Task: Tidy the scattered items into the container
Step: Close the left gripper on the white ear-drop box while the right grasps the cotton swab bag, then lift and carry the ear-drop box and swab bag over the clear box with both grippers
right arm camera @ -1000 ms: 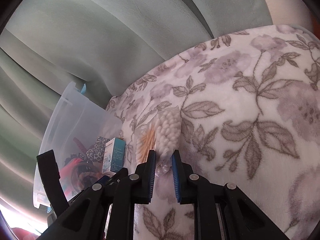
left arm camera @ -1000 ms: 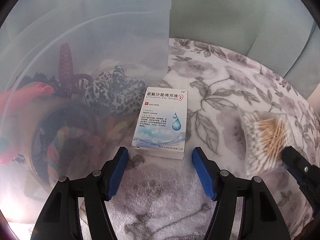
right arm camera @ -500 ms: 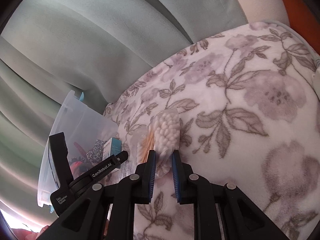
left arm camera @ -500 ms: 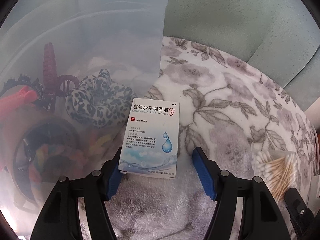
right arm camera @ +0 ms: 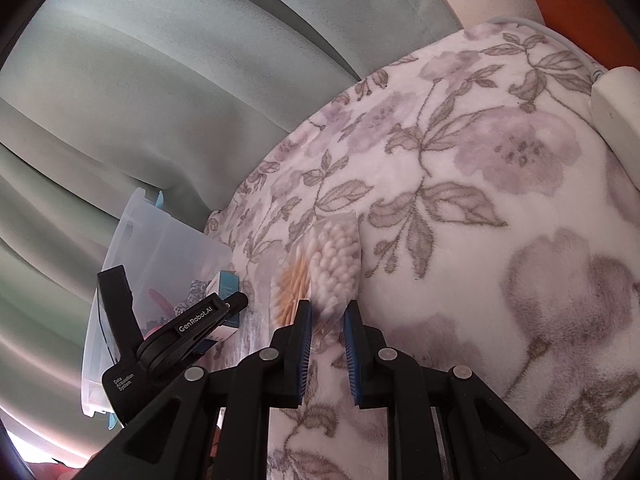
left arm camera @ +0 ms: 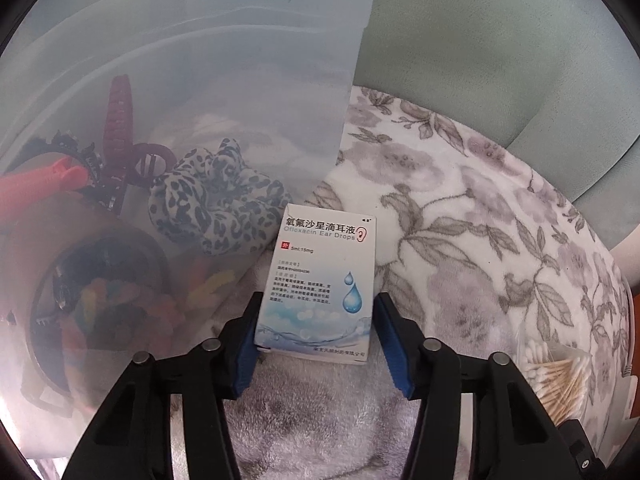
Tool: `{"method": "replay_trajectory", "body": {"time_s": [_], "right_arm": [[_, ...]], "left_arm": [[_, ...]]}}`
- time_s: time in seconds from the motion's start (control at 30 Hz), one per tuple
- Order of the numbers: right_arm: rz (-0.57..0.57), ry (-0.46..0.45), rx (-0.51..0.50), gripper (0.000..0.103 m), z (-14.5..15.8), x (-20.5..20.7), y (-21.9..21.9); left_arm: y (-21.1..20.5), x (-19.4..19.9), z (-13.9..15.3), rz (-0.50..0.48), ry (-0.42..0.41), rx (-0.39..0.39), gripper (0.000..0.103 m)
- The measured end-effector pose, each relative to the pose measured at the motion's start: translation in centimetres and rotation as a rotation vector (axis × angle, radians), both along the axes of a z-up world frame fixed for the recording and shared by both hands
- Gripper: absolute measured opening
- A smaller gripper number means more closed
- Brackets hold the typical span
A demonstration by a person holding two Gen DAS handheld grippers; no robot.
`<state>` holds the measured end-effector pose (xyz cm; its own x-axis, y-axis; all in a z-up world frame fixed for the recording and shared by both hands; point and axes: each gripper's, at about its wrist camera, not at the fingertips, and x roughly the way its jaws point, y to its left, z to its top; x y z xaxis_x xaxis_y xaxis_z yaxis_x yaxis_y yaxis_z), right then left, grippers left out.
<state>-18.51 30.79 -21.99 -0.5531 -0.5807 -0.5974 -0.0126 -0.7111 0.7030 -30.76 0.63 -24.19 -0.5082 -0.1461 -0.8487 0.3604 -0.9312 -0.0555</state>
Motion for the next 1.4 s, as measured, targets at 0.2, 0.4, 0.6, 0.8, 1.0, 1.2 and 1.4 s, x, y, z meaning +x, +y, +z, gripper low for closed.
{"method": "replay_trajectory", "body": {"time_s": [0.2, 0.4, 0.6, 0.8, 1.0, 1.2, 1.4], "right_arm": [[-0.016, -0.006, 0.004, 0.017, 0.2, 0.5, 0.3], [-0.036, -0.008, 0.007, 0.017, 0.7, 1.2, 0.5], [-0.068, -0.011, 0.002, 0.015, 1.7, 2.5, 0.8], [-0.087, -0.015, 0.037, 0.014, 2.6, 4.0, 0.6], [-0.103, -0.011, 0.057, 0.012, 3.6, 5.3, 0.2], [-0.104, 0.004, 0.084, 0.011, 4.9, 6.1, -0.1], [-0.112, -0.06, 0.087, 0.014, 3.6, 6.0, -0.2]], "left_arm": [[0.8, 0.0, -0.2, 0.011, -0.007, 0.023, 0.05], [1.7, -0.1, 0.0, -0.041, -0.013, 0.032, 0.049], [2.7, 0.5, 0.4, -0.121, -0.03, 0.064, 0.049], [3.2, 1.4, 0.8, -0.194, -0.047, 0.079, 0.049], [2.6, 1.9, 1.6, -0.22, -0.049, 0.107, 0.049], [2.0, 1.5, 1.9, -0.232, -0.052, 0.123, 0.049], [1.5, 0.5, 1.6, -0.233, -0.061, 0.142, 0.049]]}}
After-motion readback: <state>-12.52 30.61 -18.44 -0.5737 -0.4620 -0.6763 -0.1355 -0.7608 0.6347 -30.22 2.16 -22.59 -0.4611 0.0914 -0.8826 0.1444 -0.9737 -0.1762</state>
